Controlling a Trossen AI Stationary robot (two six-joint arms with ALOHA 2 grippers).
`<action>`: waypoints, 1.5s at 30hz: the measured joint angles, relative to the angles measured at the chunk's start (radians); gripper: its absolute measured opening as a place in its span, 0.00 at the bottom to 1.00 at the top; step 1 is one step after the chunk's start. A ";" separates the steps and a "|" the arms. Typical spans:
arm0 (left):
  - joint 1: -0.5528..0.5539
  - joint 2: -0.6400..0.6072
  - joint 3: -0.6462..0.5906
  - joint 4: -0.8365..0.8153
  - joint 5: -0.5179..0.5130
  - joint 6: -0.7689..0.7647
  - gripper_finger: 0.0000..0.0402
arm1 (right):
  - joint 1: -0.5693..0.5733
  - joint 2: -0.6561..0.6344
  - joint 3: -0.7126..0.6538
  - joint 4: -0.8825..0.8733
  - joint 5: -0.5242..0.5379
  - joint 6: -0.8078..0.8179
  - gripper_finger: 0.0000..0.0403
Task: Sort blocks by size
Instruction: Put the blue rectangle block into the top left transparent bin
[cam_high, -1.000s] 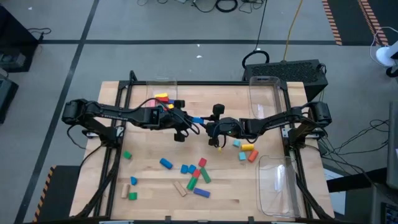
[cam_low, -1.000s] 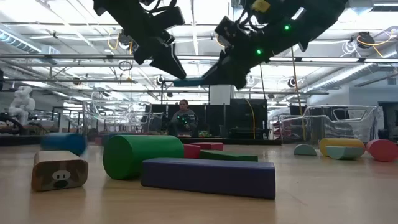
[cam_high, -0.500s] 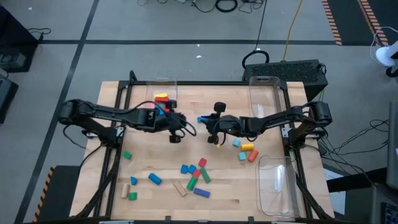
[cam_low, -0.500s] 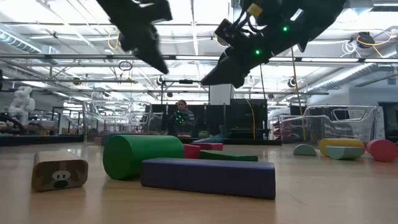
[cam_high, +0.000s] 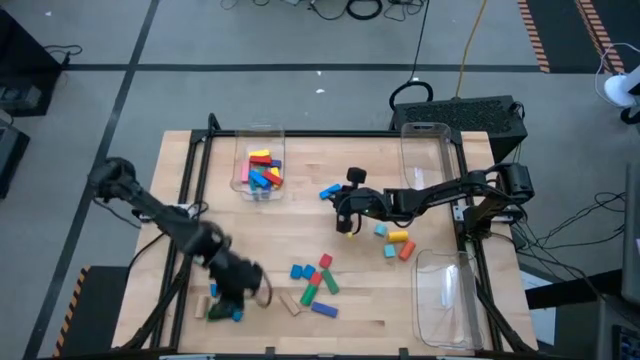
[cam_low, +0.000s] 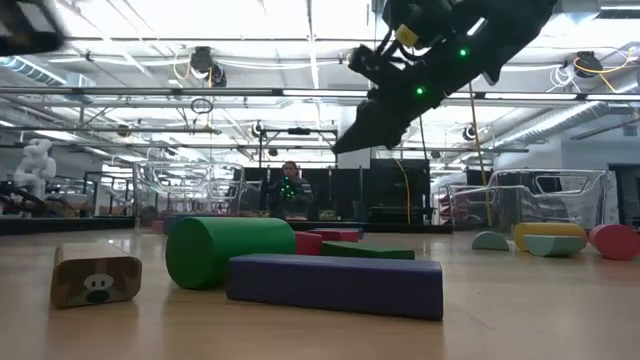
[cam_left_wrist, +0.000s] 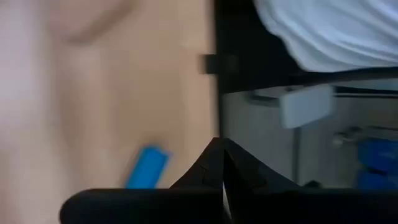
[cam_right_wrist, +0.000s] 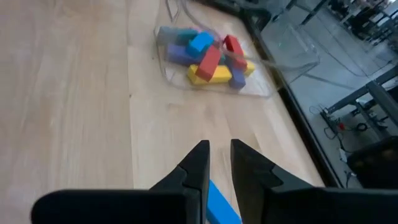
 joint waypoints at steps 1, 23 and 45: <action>-0.036 0.016 -0.023 0.082 0.000 -0.055 0.01 | 0.000 0.000 0.000 0.012 0.000 -0.003 0.12; -0.261 0.368 -0.098 0.457 -0.059 -0.654 0.01 | 0.000 0.000 0.000 0.105 -0.053 -0.141 0.12; -0.036 0.206 -0.013 -0.070 -0.456 -0.123 0.01 | -0.326 0.026 0.000 -0.134 -0.542 -0.132 0.44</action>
